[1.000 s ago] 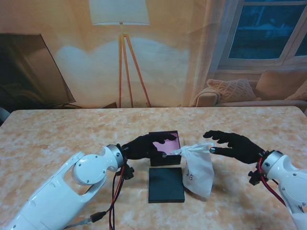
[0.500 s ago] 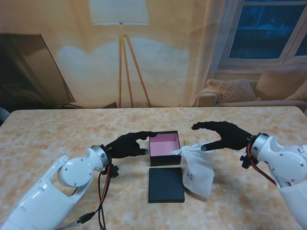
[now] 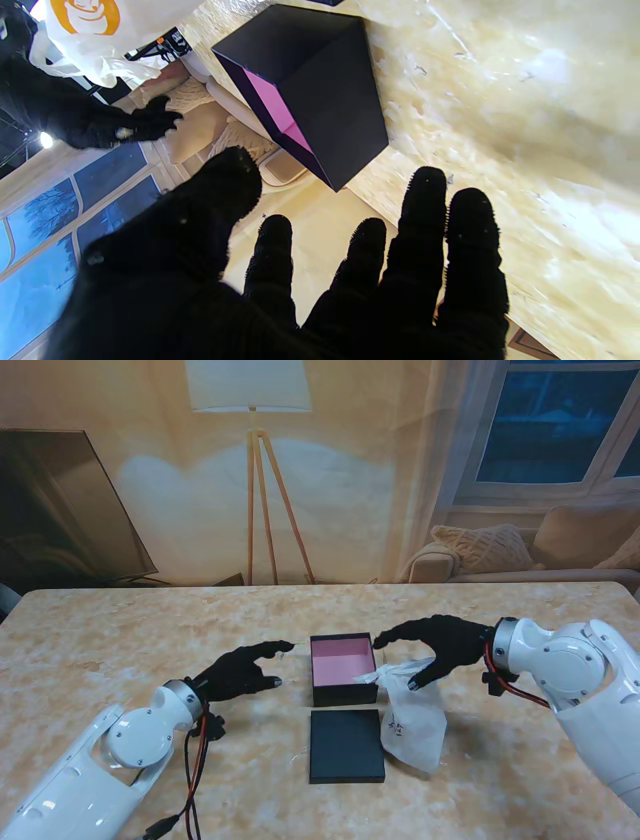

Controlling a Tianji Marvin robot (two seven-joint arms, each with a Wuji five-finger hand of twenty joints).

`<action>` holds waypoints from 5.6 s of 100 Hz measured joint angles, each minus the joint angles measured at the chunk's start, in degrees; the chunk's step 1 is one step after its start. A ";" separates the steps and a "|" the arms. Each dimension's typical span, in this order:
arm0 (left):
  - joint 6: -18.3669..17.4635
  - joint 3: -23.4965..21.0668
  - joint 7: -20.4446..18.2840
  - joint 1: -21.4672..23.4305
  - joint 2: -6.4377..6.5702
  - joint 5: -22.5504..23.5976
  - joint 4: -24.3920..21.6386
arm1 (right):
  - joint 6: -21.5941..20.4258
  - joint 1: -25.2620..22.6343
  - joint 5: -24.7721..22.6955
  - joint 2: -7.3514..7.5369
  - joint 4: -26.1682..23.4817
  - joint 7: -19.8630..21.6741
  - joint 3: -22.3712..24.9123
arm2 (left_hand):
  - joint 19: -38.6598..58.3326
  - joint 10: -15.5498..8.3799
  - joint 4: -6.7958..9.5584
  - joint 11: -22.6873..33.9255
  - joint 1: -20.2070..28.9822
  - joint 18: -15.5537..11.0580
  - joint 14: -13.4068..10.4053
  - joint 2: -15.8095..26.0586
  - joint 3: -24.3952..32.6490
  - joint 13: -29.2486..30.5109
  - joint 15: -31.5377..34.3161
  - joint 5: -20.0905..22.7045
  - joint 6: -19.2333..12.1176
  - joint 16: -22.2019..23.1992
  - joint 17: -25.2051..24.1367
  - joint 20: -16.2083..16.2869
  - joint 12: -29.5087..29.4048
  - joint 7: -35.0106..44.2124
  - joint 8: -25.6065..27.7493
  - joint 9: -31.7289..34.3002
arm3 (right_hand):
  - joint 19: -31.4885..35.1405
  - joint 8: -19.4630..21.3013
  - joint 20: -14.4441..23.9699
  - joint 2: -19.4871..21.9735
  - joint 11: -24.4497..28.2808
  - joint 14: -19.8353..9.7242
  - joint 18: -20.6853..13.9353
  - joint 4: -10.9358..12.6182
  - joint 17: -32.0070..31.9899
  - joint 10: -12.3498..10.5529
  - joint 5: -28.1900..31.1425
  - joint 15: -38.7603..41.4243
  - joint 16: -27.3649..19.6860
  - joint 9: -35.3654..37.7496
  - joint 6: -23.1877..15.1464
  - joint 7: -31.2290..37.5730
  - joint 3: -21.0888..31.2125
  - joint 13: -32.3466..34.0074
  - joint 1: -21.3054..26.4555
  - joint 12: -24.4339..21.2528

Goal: Pack mini donuts into a plastic bag, tie the opening and put the bag into the gift box

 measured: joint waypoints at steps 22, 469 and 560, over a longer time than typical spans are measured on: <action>-1.08 -1.03 1.01 0.82 -0.11 0.19 0.55 | 0.01 2.66 -0.13 1.37 0.65 5.46 -3.20 | -0.02 0.00 0.00 -0.58 0.14 0.33 0.01 0.00 0.00 0.00 0.00 0.02 0.00 0.00 -0.12 0.24 0.00 -0.13 0.00 0.00 | 1.21 -0.40 -0.04 -5.98 1.87 -0.59 -1.62 -1.18 3.85 -0.69 0.10 2.62 0.00 0.06 -0.81 1.61 7.42 2.64 0.29 0.00; -2.14 -3.86 4.77 2.23 -1.04 -0.70 2.60 | 11.47 25.13 9.28 -8.75 22.07 -20.02 -27.23 | -0.04 0.00 0.03 -0.75 1.57 0.43 0.65 -0.09 -2.09 0.01 0.00 1.60 -2.19 1.07 -0.14 1.64 0.00 0.63 2.08 0.01 | 5.30 1.33 2.72 3.23 9.89 -4.62 -6.74 -3.91 6.77 -7.46 7.10 10.03 3.08 5.48 -1.43 8.56 3.91 7.08 6.93 3.77; -2.71 -4.20 4.50 2.37 -1.02 -1.63 2.56 | 2.30 32.80 -3.03 -9.06 29.08 -24.10 -39.04 | -0.04 0.00 0.03 -0.75 1.57 0.43 0.67 -0.09 -2.09 0.01 0.00 1.60 -2.39 1.12 -0.23 1.65 0.00 0.63 2.09 0.01 | 14.33 -9.08 10.21 7.46 20.49 -15.27 -14.21 -7.63 25.66 -17.92 27.31 33.13 17.22 33.34 -12.94 35.13 -5.55 28.42 21.20 19.90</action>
